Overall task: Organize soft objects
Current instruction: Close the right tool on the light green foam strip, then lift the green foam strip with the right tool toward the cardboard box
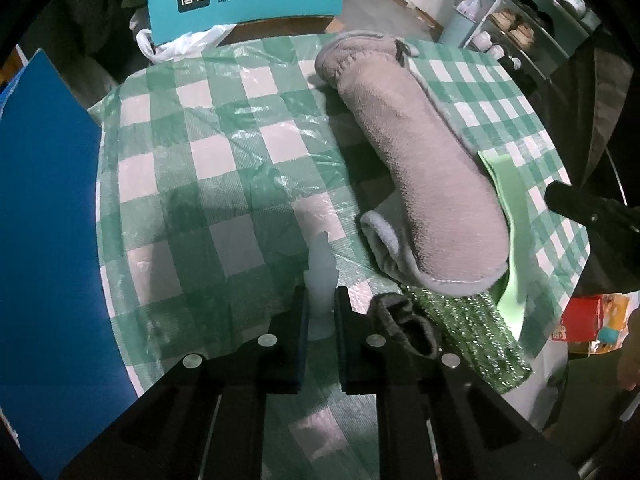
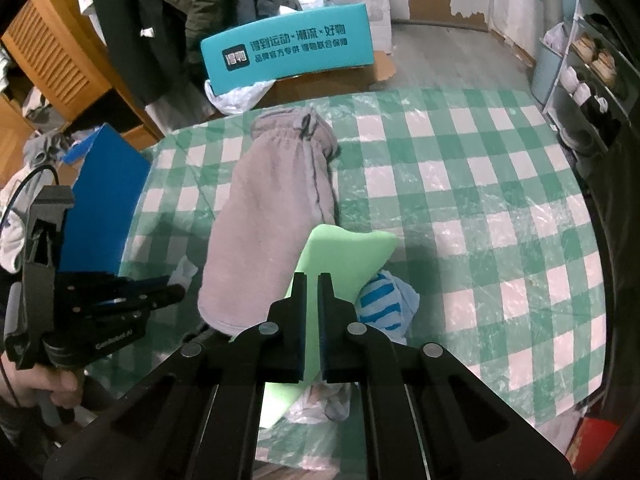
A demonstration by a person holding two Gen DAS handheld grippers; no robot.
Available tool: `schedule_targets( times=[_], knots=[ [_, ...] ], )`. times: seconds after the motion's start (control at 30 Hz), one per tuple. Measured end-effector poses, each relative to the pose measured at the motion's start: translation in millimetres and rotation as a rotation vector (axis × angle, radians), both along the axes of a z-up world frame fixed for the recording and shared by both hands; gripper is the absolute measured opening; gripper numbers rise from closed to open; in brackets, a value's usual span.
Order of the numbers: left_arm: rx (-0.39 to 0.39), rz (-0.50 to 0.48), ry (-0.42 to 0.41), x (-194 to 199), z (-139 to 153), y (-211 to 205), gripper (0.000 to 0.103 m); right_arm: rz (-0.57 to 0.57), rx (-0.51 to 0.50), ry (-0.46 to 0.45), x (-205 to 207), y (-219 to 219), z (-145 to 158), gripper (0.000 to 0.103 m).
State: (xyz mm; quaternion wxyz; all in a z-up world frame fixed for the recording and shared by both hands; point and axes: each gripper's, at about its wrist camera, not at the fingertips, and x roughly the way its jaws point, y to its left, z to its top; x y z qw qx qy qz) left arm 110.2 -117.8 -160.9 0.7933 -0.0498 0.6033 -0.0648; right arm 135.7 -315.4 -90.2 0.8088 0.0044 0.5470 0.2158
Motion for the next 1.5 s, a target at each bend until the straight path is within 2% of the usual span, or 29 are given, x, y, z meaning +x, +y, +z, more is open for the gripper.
schedule_targets(
  times=[0.07, 0.13, 0.17, 0.2, 0.23, 0.3, 0.37, 0.57, 0.9, 0.93, 1.0, 1.2, 1.3, 1.5],
  knots=[
    [-0.008, 0.004, -0.003, -2, 3, 2, 0.012, 0.003, 0.010, 0.030, 1, 1, -3, 0.005],
    [-0.009, 0.006, -0.006, -3, 5, 3, 0.012, -0.010, 0.000, 0.044, 1, 0, -7, 0.010],
    [-0.010, 0.008, -0.006, -3, 5, 4, 0.012, -0.011, -0.008, 0.050, 0, 1, -9, 0.020],
    [-0.010, 0.011, -0.005, -3, 5, 4, 0.012, -0.015, -0.011, 0.052, 0, 1, -11, 0.035],
    [-0.011, 0.013, -0.003, -4, 5, 5, 0.012, -0.021, -0.012, 0.052, 0, 1, -13, 0.038],
    [-0.012, 0.018, -0.003, -3, 5, 5, 0.012, -0.038, -0.016, 0.058, 2, 0, -17, 0.050],
    [-0.013, 0.019, -0.004, -4, 5, 6, 0.012, -0.063, -0.025, 0.063, 6, -2, -20, 0.056],
    [-0.014, 0.025, 0.000, -4, 4, 9, 0.012, -0.100, 0.002, 0.094, 13, -6, -28, 0.056],
    [-0.011, 0.031, 0.017, -2, 0, 10, 0.012, -0.094, -0.005, 0.120, 19, 1, -42, 0.055],
    [-0.009, 0.030, 0.018, -2, 0, 9, 0.012, -0.093, -0.004, 0.119, 19, 1, -41, 0.052],
    [-0.007, 0.027, 0.019, -2, -1, 9, 0.012, -0.083, 0.002, 0.125, 19, 1, -42, 0.033],
    [-0.009, 0.025, 0.017, -2, 1, 8, 0.012, -0.064, -0.003, 0.113, 17, 0, -39, 0.013],
    [-0.010, 0.023, 0.010, -3, 3, 8, 0.013, -0.067, -0.015, 0.095, 17, -1, -36, 0.009],
    [-0.014, 0.023, -0.006, -5, 11, 8, 0.013, -0.059, -0.018, 0.064, 14, 0, -25, 0.009]
  ],
)
